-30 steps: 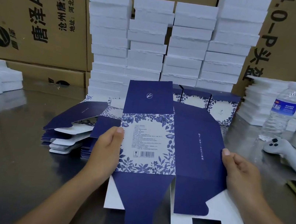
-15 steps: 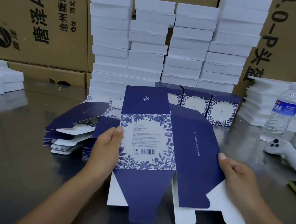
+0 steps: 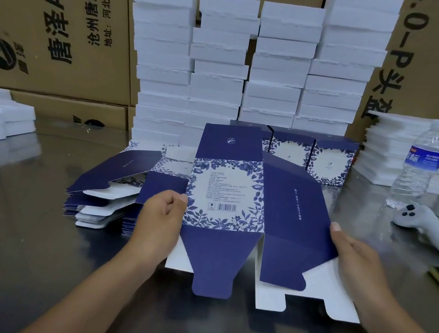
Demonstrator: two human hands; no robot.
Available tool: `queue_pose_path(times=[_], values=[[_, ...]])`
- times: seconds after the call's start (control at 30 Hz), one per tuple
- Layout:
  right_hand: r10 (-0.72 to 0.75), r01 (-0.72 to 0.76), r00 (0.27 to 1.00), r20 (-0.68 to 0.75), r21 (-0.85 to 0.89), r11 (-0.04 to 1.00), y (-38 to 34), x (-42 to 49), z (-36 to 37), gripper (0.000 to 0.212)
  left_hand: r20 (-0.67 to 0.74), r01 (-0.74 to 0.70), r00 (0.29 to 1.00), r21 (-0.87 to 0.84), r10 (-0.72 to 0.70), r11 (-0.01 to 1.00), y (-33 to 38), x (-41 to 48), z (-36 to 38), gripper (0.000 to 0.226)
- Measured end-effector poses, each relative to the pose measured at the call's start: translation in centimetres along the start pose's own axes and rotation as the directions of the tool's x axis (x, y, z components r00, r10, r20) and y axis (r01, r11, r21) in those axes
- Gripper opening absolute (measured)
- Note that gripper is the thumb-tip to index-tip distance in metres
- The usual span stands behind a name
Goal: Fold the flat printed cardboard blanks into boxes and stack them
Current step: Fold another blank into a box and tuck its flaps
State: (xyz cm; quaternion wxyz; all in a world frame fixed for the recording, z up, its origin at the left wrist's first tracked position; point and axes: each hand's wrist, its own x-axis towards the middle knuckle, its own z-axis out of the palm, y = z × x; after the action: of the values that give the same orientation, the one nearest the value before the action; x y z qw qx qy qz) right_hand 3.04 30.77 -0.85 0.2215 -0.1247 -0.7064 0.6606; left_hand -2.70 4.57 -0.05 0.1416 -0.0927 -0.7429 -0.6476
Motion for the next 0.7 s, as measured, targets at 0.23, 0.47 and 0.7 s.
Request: queue_pose_path(times=[0.23, 0.47, 0.7], values=[[0.064, -0.056, 0.996, 0.068, -0.105, 0.993, -0.11, -0.22, -0.17, 0.046, -0.020, 0.029, 0.999, -0.005, -0.029, 1.000, -0.34, 0.03, -0.05, 0.032], [0.028, -0.029, 0.999, -0.022, -0.051, 0.998, -0.17, -0.07, -0.31, 0.043, 0.097, 0.132, 0.986, 0.046, -0.136, 0.990, -0.27, -0.09, 0.31, 0.043], [0.097, -0.098, 0.993, 0.062, 0.010, 0.995, -0.84, -0.65, 0.24, 0.045, 0.040, 0.108, 0.993, 0.017, -0.108, 0.994, 0.24, -0.08, -0.15, 0.044]])
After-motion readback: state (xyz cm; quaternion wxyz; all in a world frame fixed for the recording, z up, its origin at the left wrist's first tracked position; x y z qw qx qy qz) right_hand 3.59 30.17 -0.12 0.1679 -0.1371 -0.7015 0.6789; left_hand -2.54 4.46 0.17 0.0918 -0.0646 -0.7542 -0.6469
